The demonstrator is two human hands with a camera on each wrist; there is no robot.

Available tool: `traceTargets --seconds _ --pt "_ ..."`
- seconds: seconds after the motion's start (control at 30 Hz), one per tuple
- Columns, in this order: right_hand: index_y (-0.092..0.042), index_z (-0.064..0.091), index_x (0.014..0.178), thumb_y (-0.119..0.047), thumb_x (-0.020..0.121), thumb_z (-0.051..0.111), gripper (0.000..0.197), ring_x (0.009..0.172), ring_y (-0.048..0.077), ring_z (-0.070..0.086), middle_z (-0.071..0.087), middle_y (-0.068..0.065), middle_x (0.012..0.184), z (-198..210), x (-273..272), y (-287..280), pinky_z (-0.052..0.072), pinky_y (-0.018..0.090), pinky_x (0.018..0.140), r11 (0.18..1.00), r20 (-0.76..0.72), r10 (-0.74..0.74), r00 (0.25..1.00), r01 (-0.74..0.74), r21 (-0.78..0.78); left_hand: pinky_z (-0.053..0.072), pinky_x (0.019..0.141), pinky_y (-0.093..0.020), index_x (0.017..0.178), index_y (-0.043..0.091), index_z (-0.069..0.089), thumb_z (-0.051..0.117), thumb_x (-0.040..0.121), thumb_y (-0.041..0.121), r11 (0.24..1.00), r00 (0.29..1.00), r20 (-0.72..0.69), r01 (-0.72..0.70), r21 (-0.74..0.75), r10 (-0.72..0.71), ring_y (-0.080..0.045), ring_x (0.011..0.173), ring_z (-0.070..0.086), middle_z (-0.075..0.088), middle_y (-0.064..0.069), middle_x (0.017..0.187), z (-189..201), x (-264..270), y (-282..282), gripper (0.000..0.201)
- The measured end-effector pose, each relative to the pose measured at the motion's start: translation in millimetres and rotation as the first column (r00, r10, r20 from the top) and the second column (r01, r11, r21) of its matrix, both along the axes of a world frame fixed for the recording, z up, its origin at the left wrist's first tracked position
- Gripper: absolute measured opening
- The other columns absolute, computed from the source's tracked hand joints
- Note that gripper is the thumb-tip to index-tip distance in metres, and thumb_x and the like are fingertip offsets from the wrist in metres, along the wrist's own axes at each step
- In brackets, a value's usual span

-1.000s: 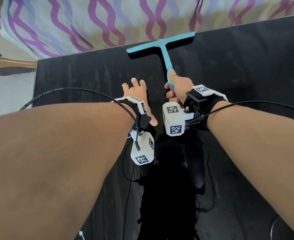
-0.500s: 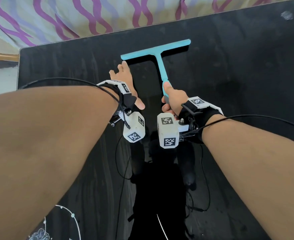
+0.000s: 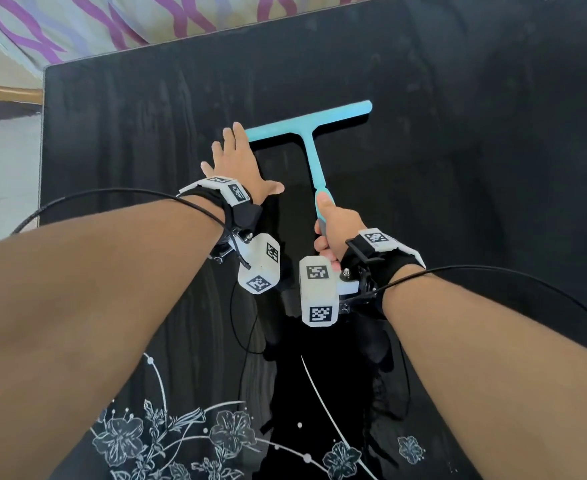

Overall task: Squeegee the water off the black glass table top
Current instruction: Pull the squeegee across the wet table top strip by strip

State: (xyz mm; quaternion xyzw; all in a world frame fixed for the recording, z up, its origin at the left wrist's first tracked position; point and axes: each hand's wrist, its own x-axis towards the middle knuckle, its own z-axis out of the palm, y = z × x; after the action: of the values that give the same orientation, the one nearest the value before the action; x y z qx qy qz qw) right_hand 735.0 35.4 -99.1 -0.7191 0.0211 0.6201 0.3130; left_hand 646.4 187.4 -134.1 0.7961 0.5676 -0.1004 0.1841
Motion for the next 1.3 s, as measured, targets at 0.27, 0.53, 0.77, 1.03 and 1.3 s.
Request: traceTargets --seconds 0.27,0.53,0.77,1.03,1.3 --pt "-0.012 0.046 0.076 -0.066 0.093 0.038 0.057 0.027 0.011 0.026 0.036 0.001 0.053 7.5 -16.7 -61.0 0.026 0.014 0.035 1.000 -0.010 0.027 1.000 -0.027 0.006 0.020 0.115 -0.058 0.153 0.019 -0.003 0.085 0.051 0.060 0.997 0.999 -0.034 0.010 -0.071 -0.013 -0.034 0.147 0.008 0.003 -0.004 0.162 12.0 -30.1 -59.3 0.141" --pt "-0.013 0.045 0.078 -0.063 0.094 0.041 0.053 0.030 0.010 0.025 0.033 -0.001 0.057 11.3 -32.8 -117.5 0.024 0.015 0.035 1.000 -0.040 0.004 0.999 -0.003 0.014 0.013 0.113 -0.064 0.150 0.033 -0.013 0.089 0.038 0.057 0.986 0.987 -0.154 0.018 -0.167 -0.044 -0.040 0.146 -0.003 -0.012 -0.004 0.161 27.5 -61.5 -125.2 0.154" --pt "-0.014 0.041 0.074 -0.060 0.095 0.042 0.051 0.031 0.010 0.022 0.031 0.000 0.059 5.4 -52.7 -163.5 0.021 0.015 0.037 0.999 -0.069 -0.036 0.997 0.039 0.035 0.013 0.109 -0.071 0.147 0.036 -0.021 0.093 0.034 0.050 0.976 0.964 -0.252 0.024 -0.218 -0.080 -0.046 0.144 -0.008 -0.023 -0.004 0.158 14.9 -94.1 -185.5 0.162" --pt "-0.012 0.042 0.073 -0.057 0.097 0.042 0.051 0.031 0.010 0.024 0.032 0.000 0.058 7.1 -79.0 -203.9 0.022 0.015 0.036 0.998 -0.017 -0.040 0.999 0.041 0.047 0.017 0.113 -0.063 0.152 0.031 -0.010 0.088 0.052 0.051 0.997 0.987 -0.164 -0.009 -0.076 -0.004 -0.038 0.147 0.000 -0.008 -0.002 0.161 22.3 -114.0 -219.2 0.141" --pt "-0.015 0.042 0.071 -0.057 0.098 0.040 0.050 0.047 0.014 0.038 0.040 0.000 0.064 4.1 -111.1 -245.9 0.032 0.020 0.039 0.999 0.099 -0.011 0.995 0.008 0.035 0.011 0.103 -0.076 0.149 0.034 -0.019 0.089 0.040 0.059 0.968 0.971 -0.185 0.107 -0.225 -0.151 -0.040 0.145 -0.013 -0.022 0.000 0.159 20.0 -154.1 -287.5 0.155"
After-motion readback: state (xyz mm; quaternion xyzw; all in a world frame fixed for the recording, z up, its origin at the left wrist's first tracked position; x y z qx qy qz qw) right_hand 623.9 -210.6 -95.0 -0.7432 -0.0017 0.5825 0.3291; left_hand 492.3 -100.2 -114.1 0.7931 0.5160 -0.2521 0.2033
